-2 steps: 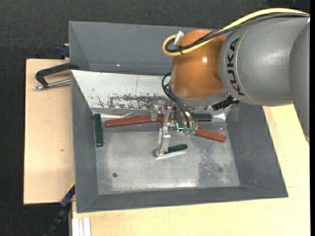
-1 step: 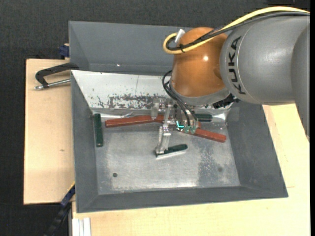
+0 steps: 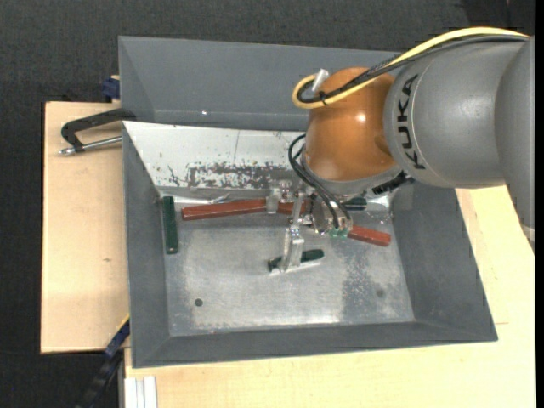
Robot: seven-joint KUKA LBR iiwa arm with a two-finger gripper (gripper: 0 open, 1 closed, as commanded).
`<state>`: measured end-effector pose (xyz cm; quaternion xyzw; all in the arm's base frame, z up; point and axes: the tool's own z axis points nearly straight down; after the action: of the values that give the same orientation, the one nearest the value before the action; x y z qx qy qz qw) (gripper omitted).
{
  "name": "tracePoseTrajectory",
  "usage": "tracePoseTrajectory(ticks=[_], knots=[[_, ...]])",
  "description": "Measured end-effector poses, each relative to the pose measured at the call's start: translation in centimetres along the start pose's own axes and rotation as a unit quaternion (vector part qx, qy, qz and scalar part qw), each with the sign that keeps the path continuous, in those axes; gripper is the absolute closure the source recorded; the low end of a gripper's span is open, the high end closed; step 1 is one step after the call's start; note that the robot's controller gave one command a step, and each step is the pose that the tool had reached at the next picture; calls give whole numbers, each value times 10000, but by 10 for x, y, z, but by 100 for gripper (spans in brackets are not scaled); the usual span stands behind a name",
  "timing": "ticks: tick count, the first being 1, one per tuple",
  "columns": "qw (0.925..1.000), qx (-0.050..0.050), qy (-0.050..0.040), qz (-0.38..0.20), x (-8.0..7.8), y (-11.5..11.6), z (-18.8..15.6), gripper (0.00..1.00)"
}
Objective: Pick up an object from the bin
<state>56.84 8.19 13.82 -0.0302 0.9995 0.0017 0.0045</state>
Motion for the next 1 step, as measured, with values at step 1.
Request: tracePoseTrajectory(ticks=[1], knots=[[9998, 8, 35, -204, 33, -56, 67, 100]])
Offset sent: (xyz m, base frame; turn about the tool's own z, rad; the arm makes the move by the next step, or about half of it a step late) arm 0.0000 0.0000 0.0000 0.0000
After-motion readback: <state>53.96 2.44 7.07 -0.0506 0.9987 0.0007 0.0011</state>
